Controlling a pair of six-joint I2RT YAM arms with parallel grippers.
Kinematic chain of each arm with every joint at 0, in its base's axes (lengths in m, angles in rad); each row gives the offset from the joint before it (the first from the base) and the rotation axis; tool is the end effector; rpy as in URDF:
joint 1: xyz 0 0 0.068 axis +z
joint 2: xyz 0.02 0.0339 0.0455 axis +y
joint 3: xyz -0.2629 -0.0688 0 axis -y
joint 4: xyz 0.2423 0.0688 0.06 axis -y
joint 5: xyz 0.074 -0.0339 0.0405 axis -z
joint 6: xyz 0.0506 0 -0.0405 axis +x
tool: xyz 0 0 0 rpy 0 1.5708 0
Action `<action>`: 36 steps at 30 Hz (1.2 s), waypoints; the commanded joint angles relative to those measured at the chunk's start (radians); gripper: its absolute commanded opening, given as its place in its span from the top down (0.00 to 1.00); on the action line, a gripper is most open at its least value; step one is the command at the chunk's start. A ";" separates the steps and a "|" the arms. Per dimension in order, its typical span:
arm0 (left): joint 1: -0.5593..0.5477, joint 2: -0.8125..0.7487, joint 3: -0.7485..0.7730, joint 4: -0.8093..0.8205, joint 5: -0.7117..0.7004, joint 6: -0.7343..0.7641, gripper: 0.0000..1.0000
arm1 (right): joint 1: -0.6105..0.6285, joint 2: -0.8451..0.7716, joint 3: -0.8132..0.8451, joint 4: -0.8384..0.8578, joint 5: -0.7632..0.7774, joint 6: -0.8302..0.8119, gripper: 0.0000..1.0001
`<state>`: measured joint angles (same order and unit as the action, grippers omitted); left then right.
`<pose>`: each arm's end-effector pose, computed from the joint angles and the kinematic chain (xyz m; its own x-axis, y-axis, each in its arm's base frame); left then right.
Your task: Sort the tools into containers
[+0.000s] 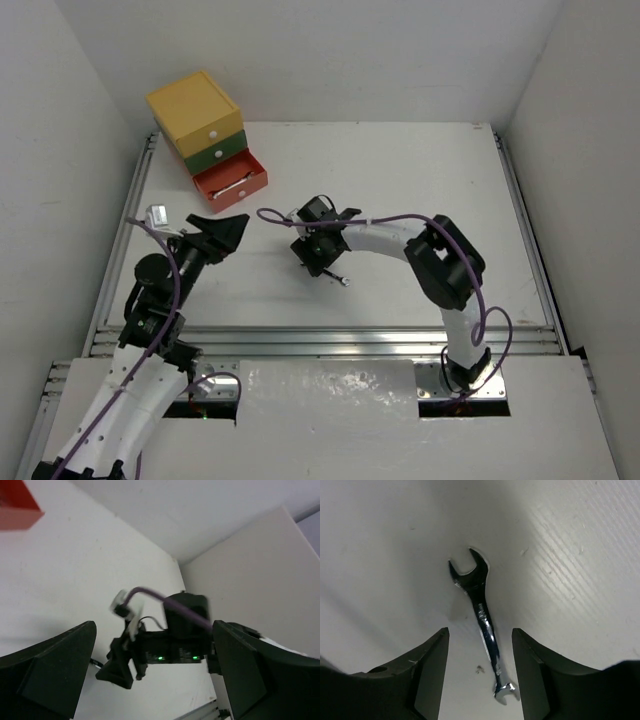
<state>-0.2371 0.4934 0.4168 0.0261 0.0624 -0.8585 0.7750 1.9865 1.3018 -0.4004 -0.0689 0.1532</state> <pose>0.1538 -0.0404 0.2730 -0.2553 -0.7154 -0.6504 0.1556 0.6335 -0.7580 0.2904 0.2893 0.1372 -0.7344 -0.5062 -0.4521 -0.6162 0.7766 0.1314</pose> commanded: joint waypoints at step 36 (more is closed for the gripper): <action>-0.045 0.154 -0.308 0.478 0.169 -0.151 0.00 | 0.035 -0.251 -0.157 0.195 0.009 0.105 1.00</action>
<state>-0.2604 0.6312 0.1291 0.2718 0.2142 -0.9489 0.8028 1.7992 1.1534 -0.3397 -0.0334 0.2150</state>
